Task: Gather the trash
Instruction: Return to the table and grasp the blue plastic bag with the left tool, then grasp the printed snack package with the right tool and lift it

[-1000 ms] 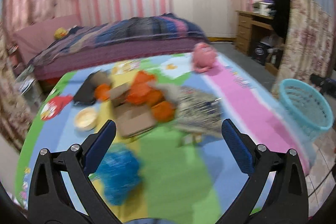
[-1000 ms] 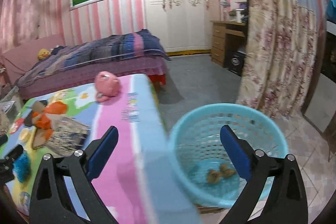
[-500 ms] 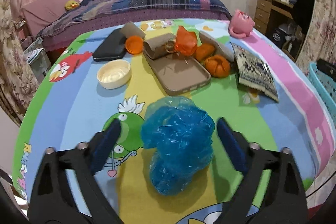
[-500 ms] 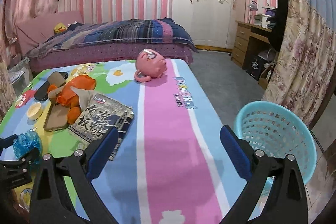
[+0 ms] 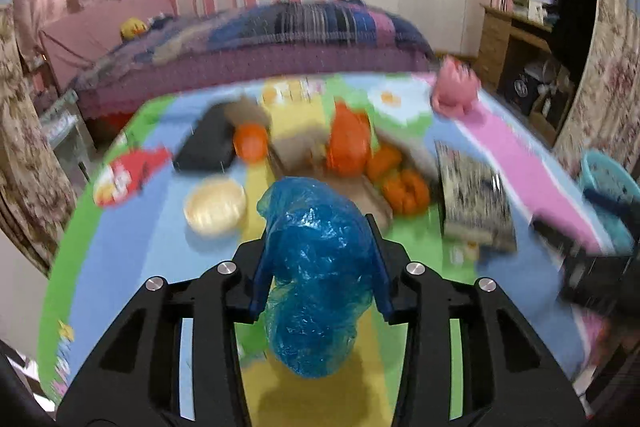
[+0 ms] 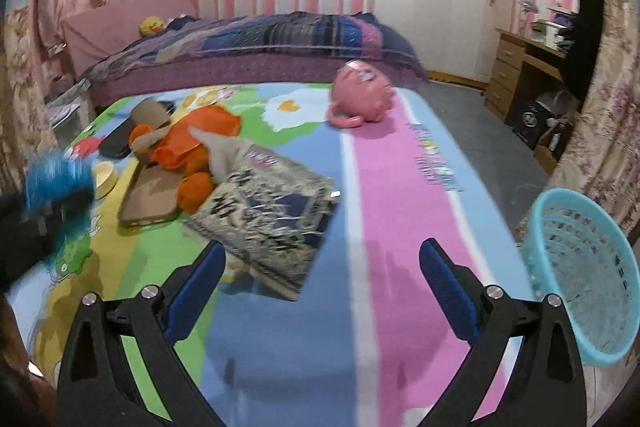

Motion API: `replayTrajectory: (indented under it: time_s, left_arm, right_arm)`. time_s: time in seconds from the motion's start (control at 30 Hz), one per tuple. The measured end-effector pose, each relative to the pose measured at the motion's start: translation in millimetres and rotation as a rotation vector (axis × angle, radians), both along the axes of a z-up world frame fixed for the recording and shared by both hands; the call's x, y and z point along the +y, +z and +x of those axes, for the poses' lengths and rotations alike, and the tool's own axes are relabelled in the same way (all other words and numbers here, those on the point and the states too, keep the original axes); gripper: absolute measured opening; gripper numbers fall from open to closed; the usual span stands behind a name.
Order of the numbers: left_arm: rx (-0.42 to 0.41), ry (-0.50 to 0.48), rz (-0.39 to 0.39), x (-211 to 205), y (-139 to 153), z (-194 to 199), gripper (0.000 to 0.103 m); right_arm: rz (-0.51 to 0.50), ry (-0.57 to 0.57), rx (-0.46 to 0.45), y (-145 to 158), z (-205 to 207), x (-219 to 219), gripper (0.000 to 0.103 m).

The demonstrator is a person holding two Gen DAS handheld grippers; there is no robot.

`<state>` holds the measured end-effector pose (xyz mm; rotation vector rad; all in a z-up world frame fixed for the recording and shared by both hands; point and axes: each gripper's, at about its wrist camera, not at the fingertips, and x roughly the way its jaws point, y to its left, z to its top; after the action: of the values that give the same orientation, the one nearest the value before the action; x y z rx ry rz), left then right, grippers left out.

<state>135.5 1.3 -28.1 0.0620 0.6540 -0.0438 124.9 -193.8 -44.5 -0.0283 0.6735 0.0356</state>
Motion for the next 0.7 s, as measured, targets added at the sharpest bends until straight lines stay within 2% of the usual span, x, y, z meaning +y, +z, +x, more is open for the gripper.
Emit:
replayTrajectory:
  time_s: [0.07,0.13,0.2,0.27,0.33,0.47,0.57,0.63,0.67,0.7]
  left_arm:
    - [-0.045,0.013,0.014,2.3,9.5,5.9,0.041]
    - [-0.062,0.043,-0.005,10.1,9.5,10.1,0.041]
    - [-0.033,0.072,-0.023,18.2,0.0,12.1,0.04]
    - [0.015,0.103,0.016,23.0,-8.6,15.8,0.04]
    - [0.01,0.121,0.031,27.7,-7.7,15.0,0.04]
    - [0.004,0.135,-0.037,37.6,-1.3,12.8,0.04]
    - [-0.004,0.132,-0.047,37.8,-0.9,12.1,0.04]
    - [-0.014,0.127,-0.026,33.9,-1.1,12.0,0.04]
    - [-0.013,0.123,-0.015,31.9,-1.4,12.1,0.04]
    - [-0.014,0.119,-0.013,29.6,-2.2,11.5,0.04]
  right_arm:
    - [-0.018,0.029,0.019,-5.5,2.9,10.7,0.095]
    - [-0.048,0.054,0.033,-10.2,3.5,19.5,0.095]
    - [-0.079,0.078,0.047,-14.9,4.7,27.6,0.095]
    - [-0.099,0.089,0.058,-19.6,8.0,33.0,0.095]
    - [-0.104,0.089,0.072,-23.2,12.7,35.1,0.095]
    - [-0.119,0.123,0.079,-26.9,25.7,42.0,0.095]
    - [-0.113,0.161,0.098,-30.0,32.7,47.1,0.093]
    - [-0.108,0.185,0.102,-30.5,34.9,49.8,0.078]
    - [-0.099,0.2,0.11,-30.3,35.4,50.2,0.062]
    - [-0.093,0.206,0.114,-29.1,34.7,49.8,0.056]
